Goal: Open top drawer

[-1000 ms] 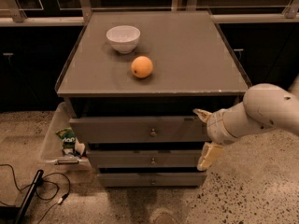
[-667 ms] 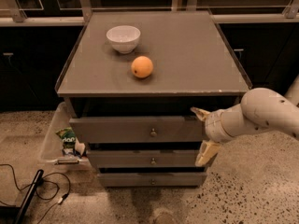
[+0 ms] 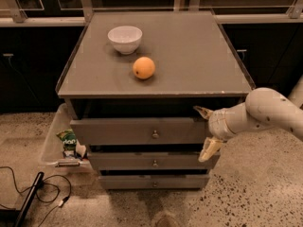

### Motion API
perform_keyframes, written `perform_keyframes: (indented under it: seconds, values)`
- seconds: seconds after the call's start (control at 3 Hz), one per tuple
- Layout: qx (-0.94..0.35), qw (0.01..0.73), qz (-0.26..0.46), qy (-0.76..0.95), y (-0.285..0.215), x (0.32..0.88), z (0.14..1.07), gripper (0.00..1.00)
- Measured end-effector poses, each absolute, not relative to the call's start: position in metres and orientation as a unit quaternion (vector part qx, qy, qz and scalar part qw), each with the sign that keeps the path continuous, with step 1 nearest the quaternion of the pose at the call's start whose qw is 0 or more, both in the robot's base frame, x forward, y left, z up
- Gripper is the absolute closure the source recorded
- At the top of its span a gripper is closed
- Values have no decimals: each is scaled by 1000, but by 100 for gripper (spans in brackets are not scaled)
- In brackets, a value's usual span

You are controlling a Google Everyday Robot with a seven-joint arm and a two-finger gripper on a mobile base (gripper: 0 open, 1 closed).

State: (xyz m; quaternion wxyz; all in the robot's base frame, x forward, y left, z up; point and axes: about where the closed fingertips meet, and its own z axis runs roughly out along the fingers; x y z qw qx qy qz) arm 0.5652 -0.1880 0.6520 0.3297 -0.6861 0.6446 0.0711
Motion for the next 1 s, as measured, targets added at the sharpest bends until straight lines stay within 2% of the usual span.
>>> perform_keyframes:
  seconds: [0.67, 1.0]
  values:
    - [-689, 323, 116, 638, -195, 584, 647, 0]
    - [-691, 322, 119, 637, -195, 584, 648, 19]
